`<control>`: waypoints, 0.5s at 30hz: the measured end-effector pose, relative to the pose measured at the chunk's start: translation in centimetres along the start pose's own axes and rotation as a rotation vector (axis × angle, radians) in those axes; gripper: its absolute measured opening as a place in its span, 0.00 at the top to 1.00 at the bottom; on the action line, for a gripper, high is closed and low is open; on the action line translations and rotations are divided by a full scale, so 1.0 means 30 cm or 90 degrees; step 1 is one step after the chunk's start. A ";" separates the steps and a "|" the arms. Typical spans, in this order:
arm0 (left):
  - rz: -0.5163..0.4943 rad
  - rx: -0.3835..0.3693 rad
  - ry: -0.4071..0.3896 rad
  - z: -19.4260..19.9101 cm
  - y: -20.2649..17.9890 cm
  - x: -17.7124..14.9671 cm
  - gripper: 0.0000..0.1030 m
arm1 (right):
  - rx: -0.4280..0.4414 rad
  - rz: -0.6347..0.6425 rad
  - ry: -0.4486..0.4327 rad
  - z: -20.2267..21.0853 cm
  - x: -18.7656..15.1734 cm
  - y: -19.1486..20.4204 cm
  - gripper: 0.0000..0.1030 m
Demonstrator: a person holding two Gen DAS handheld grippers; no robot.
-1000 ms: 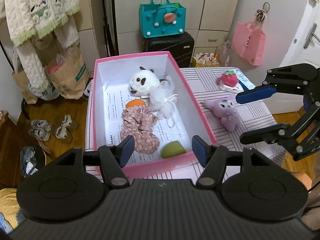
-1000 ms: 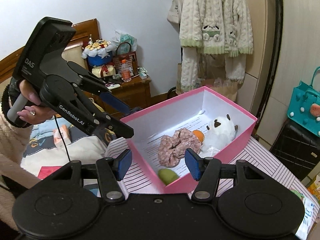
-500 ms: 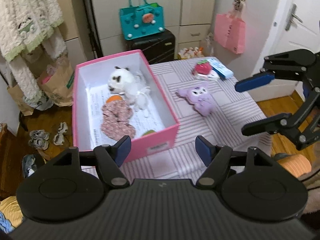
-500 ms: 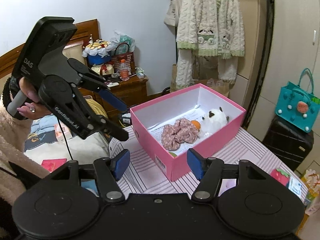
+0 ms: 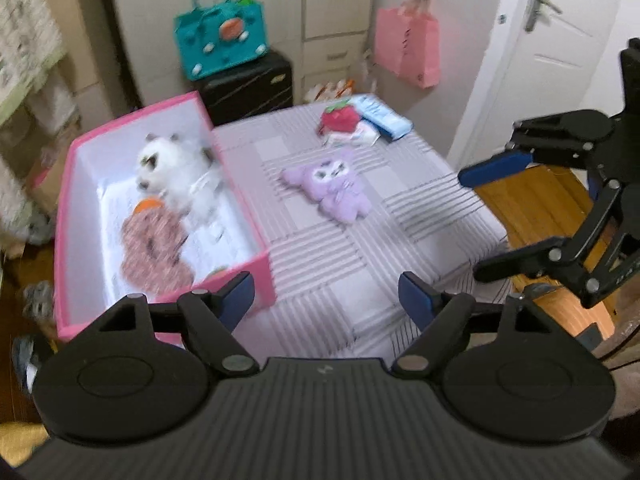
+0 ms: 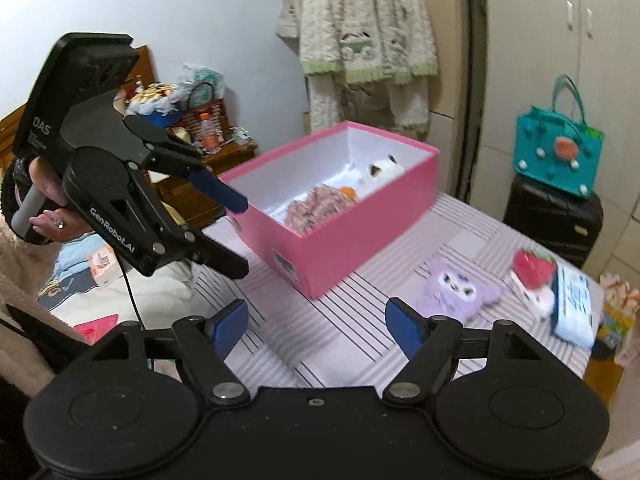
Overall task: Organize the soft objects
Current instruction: 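Move both tools out of the box toward the purple Kuromi plush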
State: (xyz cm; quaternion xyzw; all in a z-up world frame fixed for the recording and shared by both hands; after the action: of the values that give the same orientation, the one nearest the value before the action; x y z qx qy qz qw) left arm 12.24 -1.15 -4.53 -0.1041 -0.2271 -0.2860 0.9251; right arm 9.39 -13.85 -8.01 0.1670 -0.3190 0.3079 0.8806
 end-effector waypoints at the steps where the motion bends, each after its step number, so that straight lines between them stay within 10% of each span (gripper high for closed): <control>1: -0.011 -0.004 -0.013 -0.014 -0.011 0.012 0.24 | -0.004 -0.002 0.000 -0.005 -0.012 -0.015 0.22; 15: -0.034 -0.053 -0.083 -0.224 -0.098 0.160 0.24 | -0.103 -0.037 -0.043 -0.177 -0.135 -0.233 0.20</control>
State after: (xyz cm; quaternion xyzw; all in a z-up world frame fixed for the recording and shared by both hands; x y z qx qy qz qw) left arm 16.50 -8.03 -7.93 -0.1546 -0.2774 -0.3126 0.8953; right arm 13.92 -18.28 -15.31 0.1145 -0.3672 0.2494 0.8887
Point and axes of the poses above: each gripper's, at about its wrist camera, not at the fingertips, and z roughly against the way its jaws point, y to its left, x to its top, the point moved 10 cm from there along -z, roughly the way its jaws point, and after that the axes turned 9 degrees about y, right-handed, at the moved point
